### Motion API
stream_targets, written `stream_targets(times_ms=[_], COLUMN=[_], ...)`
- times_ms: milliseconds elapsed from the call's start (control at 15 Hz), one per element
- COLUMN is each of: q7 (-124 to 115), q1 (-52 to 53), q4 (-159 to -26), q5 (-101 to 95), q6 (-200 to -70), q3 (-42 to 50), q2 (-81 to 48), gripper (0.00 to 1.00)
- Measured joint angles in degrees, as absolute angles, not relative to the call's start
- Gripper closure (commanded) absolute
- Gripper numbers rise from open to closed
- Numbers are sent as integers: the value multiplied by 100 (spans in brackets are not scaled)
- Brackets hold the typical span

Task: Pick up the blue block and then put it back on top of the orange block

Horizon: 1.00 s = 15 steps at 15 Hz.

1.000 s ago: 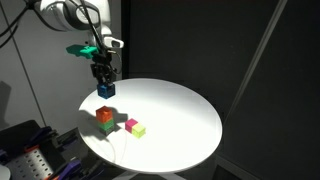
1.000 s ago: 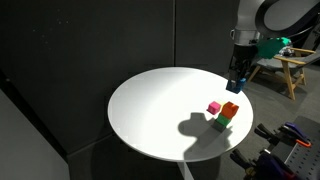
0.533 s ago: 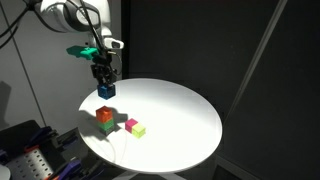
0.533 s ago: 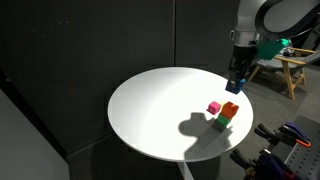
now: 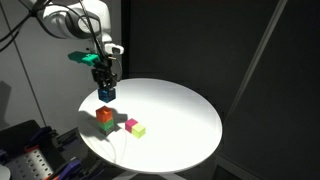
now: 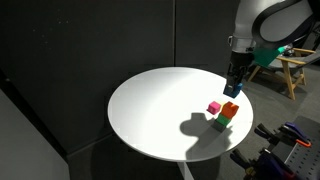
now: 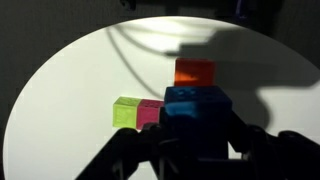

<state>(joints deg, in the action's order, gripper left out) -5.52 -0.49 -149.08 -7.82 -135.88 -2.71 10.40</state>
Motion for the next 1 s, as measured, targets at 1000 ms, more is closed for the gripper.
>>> stream_targets(times_ms=[1000], q7=[-552], q1=[2], q4=[-15143], q5=[-782], q6=[-13717], q3=[-276], q2=[941], gripper=[69])
